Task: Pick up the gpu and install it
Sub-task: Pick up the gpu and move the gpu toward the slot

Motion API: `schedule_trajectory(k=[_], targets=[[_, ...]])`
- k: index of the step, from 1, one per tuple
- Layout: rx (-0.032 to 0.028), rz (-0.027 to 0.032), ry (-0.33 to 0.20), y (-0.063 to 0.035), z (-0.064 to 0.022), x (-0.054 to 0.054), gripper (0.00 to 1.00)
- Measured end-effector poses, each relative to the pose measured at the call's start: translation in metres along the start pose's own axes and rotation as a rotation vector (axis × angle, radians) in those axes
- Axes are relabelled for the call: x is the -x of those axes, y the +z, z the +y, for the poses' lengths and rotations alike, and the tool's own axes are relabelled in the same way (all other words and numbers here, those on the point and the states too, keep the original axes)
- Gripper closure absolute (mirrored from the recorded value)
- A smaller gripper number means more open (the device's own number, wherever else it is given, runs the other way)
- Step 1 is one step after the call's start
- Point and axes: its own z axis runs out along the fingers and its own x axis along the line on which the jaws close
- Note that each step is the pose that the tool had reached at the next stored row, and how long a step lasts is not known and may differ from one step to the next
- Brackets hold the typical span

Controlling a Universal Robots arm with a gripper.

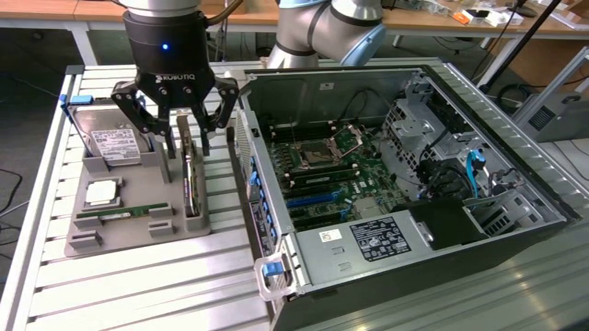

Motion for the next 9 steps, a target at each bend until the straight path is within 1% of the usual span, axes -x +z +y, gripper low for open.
schedule_trajectory(k=[9], targets=[[-0.0088, -0.0007, 0.0, 0.0012, 0.0002, -0.0001, 0.52]])
